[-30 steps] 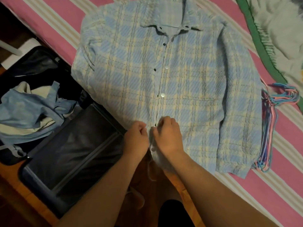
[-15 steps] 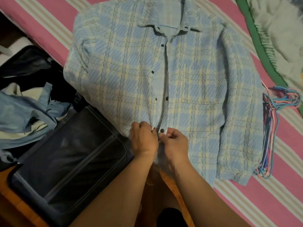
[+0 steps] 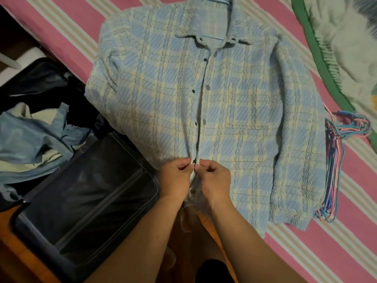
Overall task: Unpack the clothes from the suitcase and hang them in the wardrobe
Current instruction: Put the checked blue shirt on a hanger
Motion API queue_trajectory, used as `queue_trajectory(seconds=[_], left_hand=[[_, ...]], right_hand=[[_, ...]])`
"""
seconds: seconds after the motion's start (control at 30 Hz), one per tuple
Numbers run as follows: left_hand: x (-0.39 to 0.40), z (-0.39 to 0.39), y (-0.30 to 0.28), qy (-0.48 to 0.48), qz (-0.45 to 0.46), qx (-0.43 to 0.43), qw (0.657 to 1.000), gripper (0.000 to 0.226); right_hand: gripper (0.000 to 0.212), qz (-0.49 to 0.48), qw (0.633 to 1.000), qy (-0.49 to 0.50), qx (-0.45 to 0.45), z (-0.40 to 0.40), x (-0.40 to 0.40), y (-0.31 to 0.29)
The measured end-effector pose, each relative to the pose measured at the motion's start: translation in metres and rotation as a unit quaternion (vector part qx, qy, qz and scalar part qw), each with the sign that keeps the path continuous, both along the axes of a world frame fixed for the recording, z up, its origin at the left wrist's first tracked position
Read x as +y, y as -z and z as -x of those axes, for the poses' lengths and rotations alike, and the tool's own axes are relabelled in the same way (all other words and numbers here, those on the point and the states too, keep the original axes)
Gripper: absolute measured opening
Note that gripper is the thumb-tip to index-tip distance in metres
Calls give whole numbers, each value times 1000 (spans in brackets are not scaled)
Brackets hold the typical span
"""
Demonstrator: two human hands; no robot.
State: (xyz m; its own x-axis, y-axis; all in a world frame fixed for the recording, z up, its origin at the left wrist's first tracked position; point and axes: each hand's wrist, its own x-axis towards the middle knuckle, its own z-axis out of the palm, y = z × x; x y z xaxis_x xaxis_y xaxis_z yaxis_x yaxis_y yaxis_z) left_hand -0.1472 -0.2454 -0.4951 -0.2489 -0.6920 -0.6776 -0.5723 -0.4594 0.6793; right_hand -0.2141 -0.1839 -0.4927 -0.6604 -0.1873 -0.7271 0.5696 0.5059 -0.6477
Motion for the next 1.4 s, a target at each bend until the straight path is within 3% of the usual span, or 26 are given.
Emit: queue_trajectory(seconds=[0.2,0.47,0.53,0.6,0.73,0.87,1.03,1.17,1.23,1.3,1.33,1.4], left_hand=[[0,3,-1,-16,-13,-8,1000,28],[2,6,-5,-15,-31,-3,999,25],[1,4,-5,-20,-45,-2,999,38],[-3,-1,-3,2,-54,-11,998,39],[-20,-3,3,88,-82,-27,992,40],[-20,2,6,6,-152,-2,988,26],[-2,0,6,-100,-158,25,982,30],[-4,1,12,-58,-138,9,989,32],[-14,-4,14,59,-105,-25,992,30],[-29,-2,8,187,-30,-60,980,27],[-37,3,3,213,27,-82,973,28],[-57,19,-6,168,124,-92,974,27]], right_hand=[[15,4,999,-37,21,3,4,0],[22,5,985,-116,127,-6,6,10],[23,12,985,-118,124,-6,3,11],[19,2,986,-135,100,-4,2,16],[38,-28,985,-170,0,6,0,19],[37,-7,991,-23,-135,6,-5,25],[31,33,992,-43,-112,1,0,15],[31,69,978,57,-189,4,1,22],[33,36,987,-58,-146,3,3,22],[35,-27,976,-212,-36,13,-1,13],[34,-61,967,-246,35,23,-7,7],[26,-80,948,-243,188,47,-28,-1]])
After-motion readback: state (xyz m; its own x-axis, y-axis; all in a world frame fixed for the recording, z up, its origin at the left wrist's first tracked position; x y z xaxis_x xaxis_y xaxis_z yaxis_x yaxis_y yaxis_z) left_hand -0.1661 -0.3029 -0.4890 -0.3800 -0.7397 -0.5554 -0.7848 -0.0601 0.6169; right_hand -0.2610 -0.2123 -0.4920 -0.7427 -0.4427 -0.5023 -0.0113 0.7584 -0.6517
